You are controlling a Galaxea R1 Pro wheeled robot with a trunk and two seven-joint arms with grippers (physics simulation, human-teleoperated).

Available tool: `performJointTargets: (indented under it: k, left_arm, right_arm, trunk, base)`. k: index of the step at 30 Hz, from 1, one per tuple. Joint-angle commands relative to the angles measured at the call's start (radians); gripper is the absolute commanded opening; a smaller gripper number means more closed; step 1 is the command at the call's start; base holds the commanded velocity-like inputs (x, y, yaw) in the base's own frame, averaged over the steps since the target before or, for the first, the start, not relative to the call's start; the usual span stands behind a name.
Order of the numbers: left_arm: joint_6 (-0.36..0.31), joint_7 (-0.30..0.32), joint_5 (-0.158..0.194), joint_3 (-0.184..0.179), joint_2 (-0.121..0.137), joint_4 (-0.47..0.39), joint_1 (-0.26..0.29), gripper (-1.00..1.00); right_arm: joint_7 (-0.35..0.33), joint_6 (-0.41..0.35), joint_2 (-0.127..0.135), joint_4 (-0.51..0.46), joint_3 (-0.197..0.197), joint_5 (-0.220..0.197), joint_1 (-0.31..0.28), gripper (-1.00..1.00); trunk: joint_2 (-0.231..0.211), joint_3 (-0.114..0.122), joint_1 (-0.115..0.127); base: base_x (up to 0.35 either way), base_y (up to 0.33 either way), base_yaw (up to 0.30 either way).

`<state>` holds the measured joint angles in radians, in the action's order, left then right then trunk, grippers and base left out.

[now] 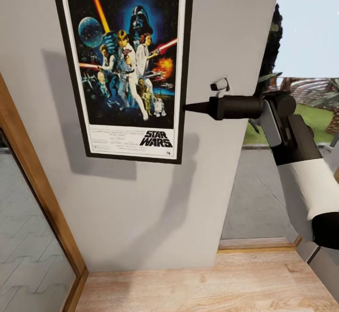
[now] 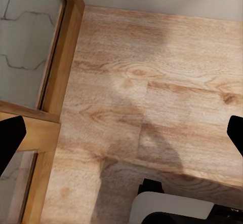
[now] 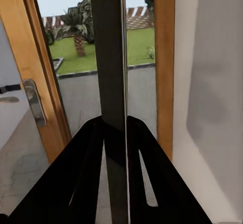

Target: Pick up the poster from the kitchen countertop and hang it on one of the wall nails in the kitchen.

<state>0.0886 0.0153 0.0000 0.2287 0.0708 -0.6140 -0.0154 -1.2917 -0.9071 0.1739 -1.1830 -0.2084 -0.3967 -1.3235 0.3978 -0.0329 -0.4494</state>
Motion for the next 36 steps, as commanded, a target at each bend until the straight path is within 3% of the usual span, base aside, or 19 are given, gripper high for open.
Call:
performJointTargets:
  k: [1, 11, 36]
  left_arm:
    - [0.002, 0.002, 0.0, 0.001, 0.0, -0.001, 0.0, 1.0]
    - [0.002, 0.002, 0.0, 0.001, 0.0, 0.0, 0.0, 1.0]
    - [0.001, 0.002, 0.0, 0.001, 0.0, 0.0, 0.0, 1.0]
  right_arm:
    - [-0.001, -0.008, 0.001, 0.0, -0.002, -0.007, 0.002, -1.0]
    - [-0.034, 0.054, 0.006, 0.009, -0.002, -0.006, 0.042, -1.0]
    - [-0.038, 0.057, 0.016, 0.008, -0.002, -0.006, 0.046, -1.0]
  trunk:
    - [0.002, -0.002, -0.001]
    - [0.002, -0.002, -0.001]
    - [0.002, -0.002, -0.001]
  base:
    - [0.0, 0.0, 0.0]
    - [0.0, 0.0, 0.0]
    - [0.019, 0.0, 0.0]
